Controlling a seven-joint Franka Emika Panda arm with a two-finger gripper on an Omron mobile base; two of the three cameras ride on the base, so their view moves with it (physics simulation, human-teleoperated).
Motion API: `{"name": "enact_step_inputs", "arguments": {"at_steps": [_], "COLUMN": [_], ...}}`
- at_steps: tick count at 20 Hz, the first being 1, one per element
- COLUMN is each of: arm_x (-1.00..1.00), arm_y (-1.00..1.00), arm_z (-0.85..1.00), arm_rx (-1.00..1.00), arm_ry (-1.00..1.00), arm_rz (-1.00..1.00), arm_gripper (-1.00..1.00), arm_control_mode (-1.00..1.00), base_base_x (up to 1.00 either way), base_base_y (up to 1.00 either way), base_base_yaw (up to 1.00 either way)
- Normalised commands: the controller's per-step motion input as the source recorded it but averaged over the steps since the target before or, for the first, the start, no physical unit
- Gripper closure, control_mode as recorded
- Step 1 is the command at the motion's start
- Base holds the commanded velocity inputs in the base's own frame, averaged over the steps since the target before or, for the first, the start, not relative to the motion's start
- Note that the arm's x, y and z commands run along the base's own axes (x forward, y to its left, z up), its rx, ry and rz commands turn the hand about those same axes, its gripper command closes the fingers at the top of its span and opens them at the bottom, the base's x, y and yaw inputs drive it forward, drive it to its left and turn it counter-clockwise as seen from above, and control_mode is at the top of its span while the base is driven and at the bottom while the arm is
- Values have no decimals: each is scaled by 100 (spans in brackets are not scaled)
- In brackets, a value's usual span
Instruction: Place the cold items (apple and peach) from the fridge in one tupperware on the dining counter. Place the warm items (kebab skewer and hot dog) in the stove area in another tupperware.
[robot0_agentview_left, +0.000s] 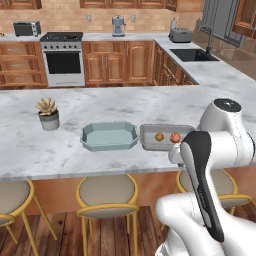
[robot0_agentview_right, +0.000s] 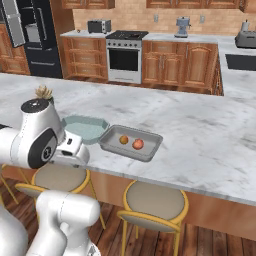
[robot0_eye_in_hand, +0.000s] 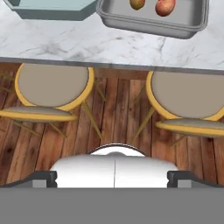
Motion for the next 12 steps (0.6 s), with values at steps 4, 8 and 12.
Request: {"name": "enact_step_inputs", "arguments": {"at_steps": [4,8,12], "arm_x": [-15,-13,0], "arm_y": [5,3,0], "arm_z": [10,1,0], "arm_rx": [0,0,0], "arm_ry": [-16,-7,0], "arm_rz": [0,0,0], "arm_gripper": [-100,-100,-100], "arm_control_mode": [-100,100,100], "base_base_x": [0,-57,-84], "base_base_y": [0,20,56], "base_base_yaw": [0,1,8]}}
